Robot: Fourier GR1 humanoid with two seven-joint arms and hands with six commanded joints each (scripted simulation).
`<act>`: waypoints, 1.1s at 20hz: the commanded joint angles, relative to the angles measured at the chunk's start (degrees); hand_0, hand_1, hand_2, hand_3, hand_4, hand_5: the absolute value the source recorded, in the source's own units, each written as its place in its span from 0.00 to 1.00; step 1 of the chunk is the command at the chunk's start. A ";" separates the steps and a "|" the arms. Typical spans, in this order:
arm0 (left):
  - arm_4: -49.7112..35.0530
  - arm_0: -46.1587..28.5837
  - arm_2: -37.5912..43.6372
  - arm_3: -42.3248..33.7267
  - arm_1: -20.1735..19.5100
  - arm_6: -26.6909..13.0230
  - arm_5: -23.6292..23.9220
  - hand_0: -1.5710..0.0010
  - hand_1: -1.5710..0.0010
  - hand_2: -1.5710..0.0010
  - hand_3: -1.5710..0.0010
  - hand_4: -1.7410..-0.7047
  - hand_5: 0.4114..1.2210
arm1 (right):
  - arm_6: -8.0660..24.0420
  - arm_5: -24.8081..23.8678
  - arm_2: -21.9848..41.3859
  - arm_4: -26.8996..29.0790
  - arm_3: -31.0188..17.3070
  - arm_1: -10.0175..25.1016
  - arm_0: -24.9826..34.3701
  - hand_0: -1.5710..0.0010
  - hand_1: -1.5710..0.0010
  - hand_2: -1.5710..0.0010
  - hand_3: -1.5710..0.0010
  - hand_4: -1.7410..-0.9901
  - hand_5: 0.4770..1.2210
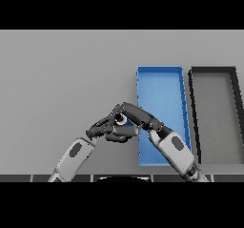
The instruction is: Pick up the blue pipe and place it into the blue bin.
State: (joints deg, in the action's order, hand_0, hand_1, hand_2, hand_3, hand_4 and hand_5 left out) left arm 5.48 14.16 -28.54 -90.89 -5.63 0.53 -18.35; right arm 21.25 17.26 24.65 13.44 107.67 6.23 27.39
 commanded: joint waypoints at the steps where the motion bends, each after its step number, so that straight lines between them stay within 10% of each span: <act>1: -0.39 0.15 0.36 0.95 0.77 -1.23 0.34 0.95 0.96 0.96 0.96 0.83 0.32 | 0.35 -0.34 -0.78 0.23 -0.17 0.10 1.31 0.00 0.00 0.00 0.00 0.34 1.00; 8: -2.38 -1.00 0.48 -0.07 1.36 -4.65 0.17 0.99 0.99 0.99 0.99 0.80 0.16 | 8.32 -4.34 -4.14 14.54 1.42 -2.95 2.80 0.00 0.00 0.00 0.00 0.33 1.00; 16: -2.70 -2.95 -0.03 -3.59 -0.20 -7.58 -0.05 1.00 1.00 1.00 1.00 0.79 0.10 | 13.08 -9.78 -16.76 25.00 -1.34 3.40 23.70 0.00 0.00 0.00 0.00 0.33 1.00; 22: -1.76 -2.38 0.25 -2.99 -0.50 -7.88 0.35 1.00 1.00 1.00 1.00 0.82 0.09 | 13.02 -15.46 -25.75 18.40 -9.85 10.72 28.76 0.00 0.00 0.00 0.00 0.32 1.00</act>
State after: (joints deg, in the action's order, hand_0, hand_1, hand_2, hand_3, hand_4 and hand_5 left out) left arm 3.72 11.79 -28.27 -93.89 -6.13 -7.37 -17.97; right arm 34.35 1.84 -1.14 31.75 97.78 16.99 56.14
